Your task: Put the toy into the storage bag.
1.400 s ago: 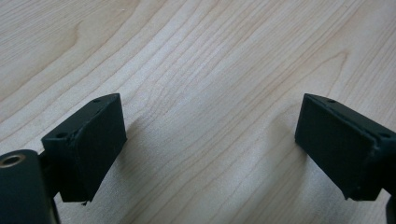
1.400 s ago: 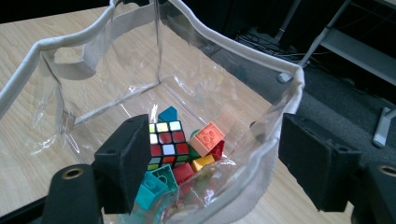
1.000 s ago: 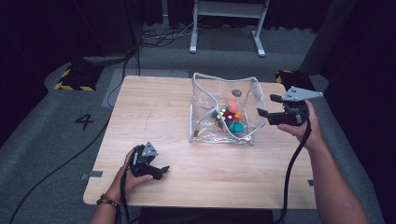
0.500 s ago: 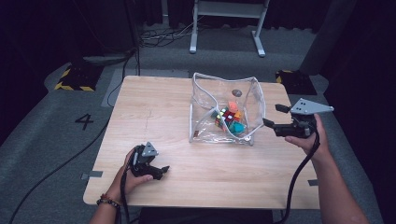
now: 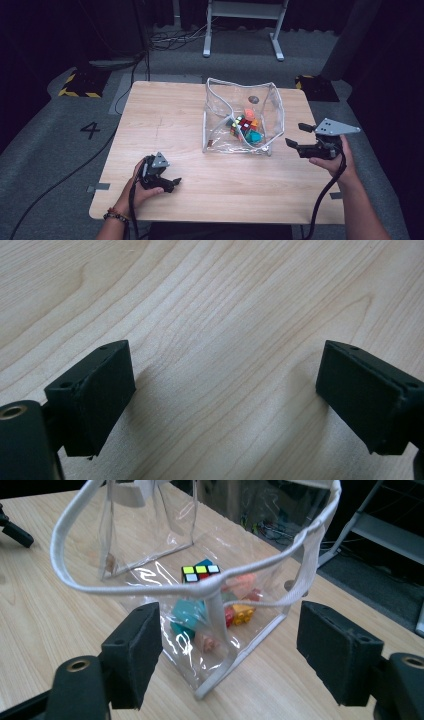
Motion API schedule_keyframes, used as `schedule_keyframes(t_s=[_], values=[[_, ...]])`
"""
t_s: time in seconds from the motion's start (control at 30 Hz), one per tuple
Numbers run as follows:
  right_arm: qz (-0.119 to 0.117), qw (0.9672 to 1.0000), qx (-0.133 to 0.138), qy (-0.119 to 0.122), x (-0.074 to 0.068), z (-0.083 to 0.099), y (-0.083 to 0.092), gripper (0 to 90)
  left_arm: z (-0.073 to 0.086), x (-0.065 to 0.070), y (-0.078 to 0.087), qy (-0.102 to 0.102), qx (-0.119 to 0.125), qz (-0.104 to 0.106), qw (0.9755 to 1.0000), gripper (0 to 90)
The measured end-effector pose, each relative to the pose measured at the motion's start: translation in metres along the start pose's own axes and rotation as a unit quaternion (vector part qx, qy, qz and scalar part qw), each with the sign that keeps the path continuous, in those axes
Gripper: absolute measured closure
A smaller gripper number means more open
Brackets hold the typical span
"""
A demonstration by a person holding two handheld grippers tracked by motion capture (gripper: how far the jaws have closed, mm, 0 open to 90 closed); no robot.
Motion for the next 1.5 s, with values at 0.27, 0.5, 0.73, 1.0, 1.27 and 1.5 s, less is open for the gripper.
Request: schedule_keyframes(t_s=[0.27, 0.5, 0.73, 1.0, 1.27, 1.5], values=[[0.001, 0.9998, -0.018, 0.005, -0.002, 0.016, -0.007, 26.6, 0.0, 0.0, 0.0, 0.0, -0.001, 0.001, 1.0, 8.9], [-0.005, 0.9991, -0.041, 0.008, -0.005, 0.028, -0.017, 26.6, 0.0, 0.0, 0.0, 0.0, 0.0, 0.0, 1.0, 8.9], [-0.002, 0.9974, -0.071, 0.015, -0.011, 0.045, -0.036, 26.3, 0.0, 0.0, 0.0, 0.001, 0.0, 0.001, 1.0, 8.9], [-0.009, 0.9956, -0.092, 0.013, -0.014, 0.059, -0.047, 26.1, 0.0, 0.0, 0.0, 0.0, -0.001, 0.001, 1.0, 8.9], [-0.017, 0.9946, -0.103, 0.002, -0.014, 0.076, -0.053, 26.1, 0.0, 0.0, 0.0, 0.0, 0.0, 0.0, 1.0, 8.9], [-0.02, 0.9928, -0.118, -0.01, -0.017, 0.09, -0.059, 25.5, 0.0, 0.0, 0.0, 0.0, 0.0, 0.0, 1.0, 8.9]])
Point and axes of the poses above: each handheld gripper's, and its own axes: y roughly backward along the jaws, z roughly out of its underside, x roughly to its right, the point moved 3 cm from there along -y, roughly forward along the jaws, and after that the axes turned 13 degrees about -x, right-handed, at the moved point
